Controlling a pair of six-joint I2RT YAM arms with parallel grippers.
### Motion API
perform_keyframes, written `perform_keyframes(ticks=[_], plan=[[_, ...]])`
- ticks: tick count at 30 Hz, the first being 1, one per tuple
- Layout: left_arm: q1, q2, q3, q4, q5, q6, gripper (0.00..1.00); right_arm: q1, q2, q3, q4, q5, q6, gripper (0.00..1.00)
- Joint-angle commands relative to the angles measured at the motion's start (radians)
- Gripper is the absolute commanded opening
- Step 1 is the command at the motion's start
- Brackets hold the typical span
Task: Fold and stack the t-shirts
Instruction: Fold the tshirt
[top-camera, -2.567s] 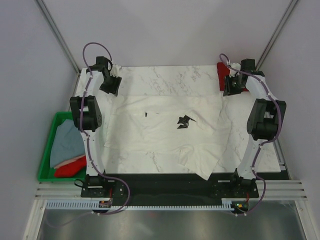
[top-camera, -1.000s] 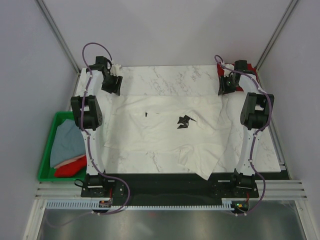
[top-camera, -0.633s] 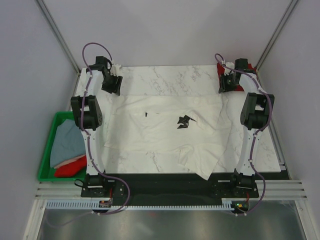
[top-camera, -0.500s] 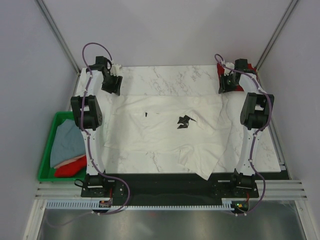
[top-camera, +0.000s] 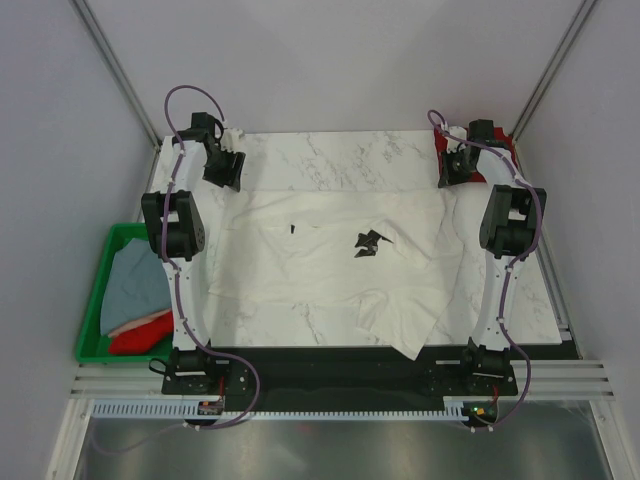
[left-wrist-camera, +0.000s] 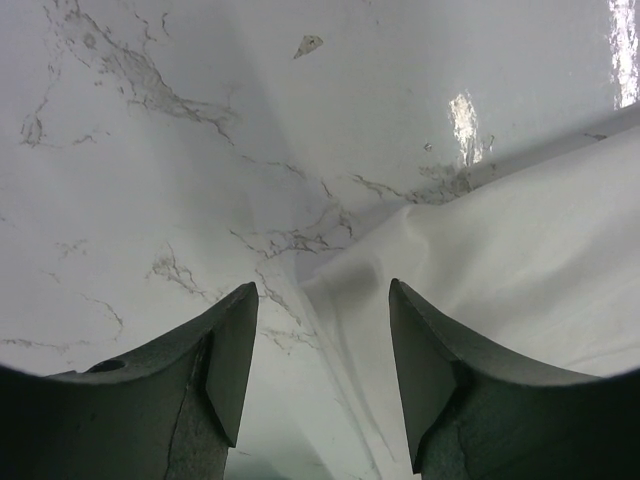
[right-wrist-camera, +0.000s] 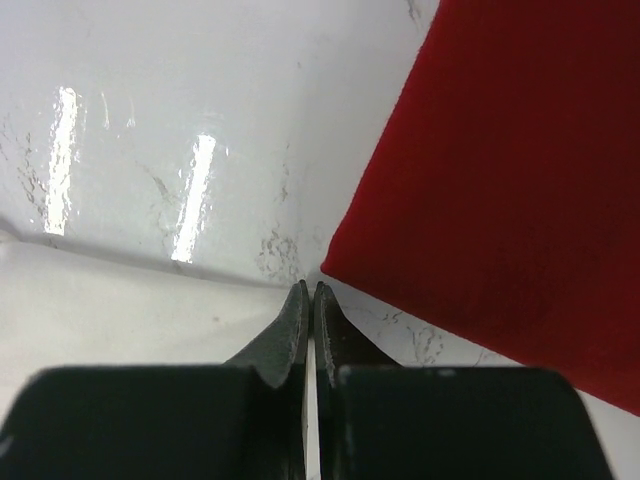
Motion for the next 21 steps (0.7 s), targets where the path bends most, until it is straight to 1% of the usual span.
perform_keyframes(ticks=[1,3,7,11,18,21], plan=[[0.005,-0.018,0.034,-0.012,0.047,-0.012,0.63,-0.007,0.026,0.021,-0.006,-0.002,-0.017,0.02],[0.002,-0.017,0.036,-0.018,0.087,-0.011,0.64,-0.005,0.026,0.016,-0.006,-0.002,-0.017,0.02],[0.002,0.0,0.039,-0.022,0.084,-0.012,0.63,-0.005,0.027,0.01,-0.005,0.001,-0.016,0.01],[0.006,0.016,0.037,-0.027,0.081,-0.008,0.57,-0.007,0.018,0.001,-0.006,0.006,-0.019,0.01],[0.017,0.057,0.057,-0.024,0.072,-0.005,0.53,-0.007,0.006,-0.013,-0.006,0.014,-0.022,0.02],[0.02,0.08,0.066,-0.026,0.073,-0.002,0.49,-0.007,0.004,-0.017,-0.006,0.018,-0.025,0.02]])
